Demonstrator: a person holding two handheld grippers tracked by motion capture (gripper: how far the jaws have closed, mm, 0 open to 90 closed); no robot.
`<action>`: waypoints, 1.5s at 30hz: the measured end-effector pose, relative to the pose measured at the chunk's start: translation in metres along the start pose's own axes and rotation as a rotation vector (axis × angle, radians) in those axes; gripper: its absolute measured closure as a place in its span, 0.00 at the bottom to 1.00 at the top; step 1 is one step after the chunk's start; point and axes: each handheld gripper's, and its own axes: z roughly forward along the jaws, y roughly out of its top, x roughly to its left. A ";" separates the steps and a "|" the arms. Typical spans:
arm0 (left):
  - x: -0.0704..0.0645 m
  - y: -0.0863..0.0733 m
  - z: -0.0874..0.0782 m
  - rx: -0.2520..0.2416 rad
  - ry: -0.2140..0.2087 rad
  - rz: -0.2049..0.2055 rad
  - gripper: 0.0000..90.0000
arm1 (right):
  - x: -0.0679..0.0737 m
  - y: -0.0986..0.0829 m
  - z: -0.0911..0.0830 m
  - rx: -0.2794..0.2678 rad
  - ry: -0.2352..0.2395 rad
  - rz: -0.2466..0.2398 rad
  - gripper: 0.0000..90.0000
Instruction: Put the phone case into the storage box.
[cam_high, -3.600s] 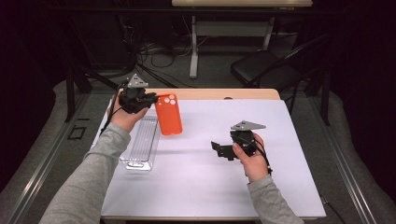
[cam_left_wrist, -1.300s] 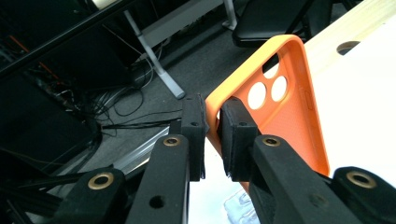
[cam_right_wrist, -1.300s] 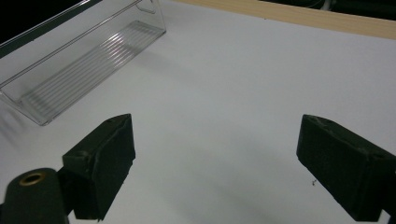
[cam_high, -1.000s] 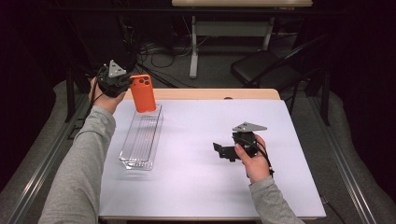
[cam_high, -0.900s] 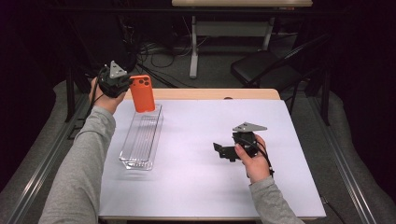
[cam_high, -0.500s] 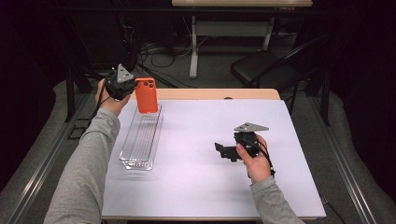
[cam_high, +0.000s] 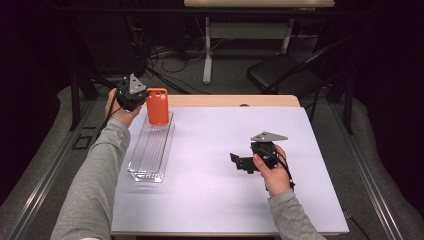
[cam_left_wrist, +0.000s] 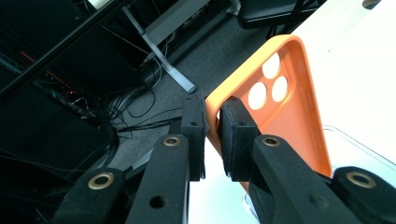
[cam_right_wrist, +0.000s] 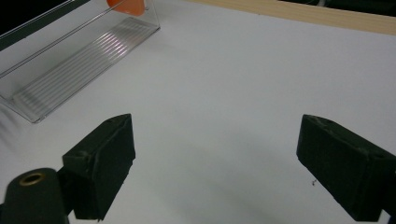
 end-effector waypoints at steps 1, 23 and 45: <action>-0.001 -0.001 0.001 0.000 -0.002 0.001 0.90 | 0.000 0.000 0.000 0.000 0.000 -0.001 0.12; -0.011 -0.009 0.012 -0.004 -0.011 0.026 0.90 | 0.000 -0.001 0.001 0.005 -0.002 -0.006 0.12; -0.012 -0.013 0.013 0.001 -0.006 0.045 0.90 | 0.000 -0.001 0.002 0.009 -0.001 -0.012 0.12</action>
